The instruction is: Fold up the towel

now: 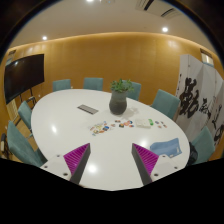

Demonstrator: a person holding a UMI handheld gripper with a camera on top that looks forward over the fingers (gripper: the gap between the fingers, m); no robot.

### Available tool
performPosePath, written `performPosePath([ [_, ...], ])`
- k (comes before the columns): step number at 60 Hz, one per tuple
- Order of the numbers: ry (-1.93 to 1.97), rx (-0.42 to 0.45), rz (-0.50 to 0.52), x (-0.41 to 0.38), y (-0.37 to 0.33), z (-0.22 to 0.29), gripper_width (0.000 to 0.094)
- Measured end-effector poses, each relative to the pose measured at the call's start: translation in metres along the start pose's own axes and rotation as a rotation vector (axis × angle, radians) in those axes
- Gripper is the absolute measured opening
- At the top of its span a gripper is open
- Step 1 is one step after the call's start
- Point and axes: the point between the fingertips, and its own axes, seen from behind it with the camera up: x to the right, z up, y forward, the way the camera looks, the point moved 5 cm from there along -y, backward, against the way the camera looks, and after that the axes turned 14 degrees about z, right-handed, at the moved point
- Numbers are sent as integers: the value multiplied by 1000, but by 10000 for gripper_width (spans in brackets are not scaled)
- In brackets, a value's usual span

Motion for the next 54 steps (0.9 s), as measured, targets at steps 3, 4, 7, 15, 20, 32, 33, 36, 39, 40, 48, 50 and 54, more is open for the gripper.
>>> performPosePath([
  [3,4,-15,3,-1,0,-5,871],
  [4,4,-21,4,-1,1,-7,868],
  [7,9,-34,4,3,6,-16,869],
  [15,34,-73,15,30,32,-56,872],
  [20,60,-105,40,43,41,-88,868],
  [32,41,-193,28,153,97,-179,870],
  [33,38,-195,24,166,104,-185,870],
  [36,29,-205,4,205,123,-200,871],
  [39,28,-195,-13,244,141,-207,874],
  [40,28,-190,-15,256,148,-209,872],
  [48,18,-166,-41,343,206,-213,874],
  [50,18,-168,-52,361,223,-212,870],
  [54,30,-178,-46,389,247,-219,864],
])
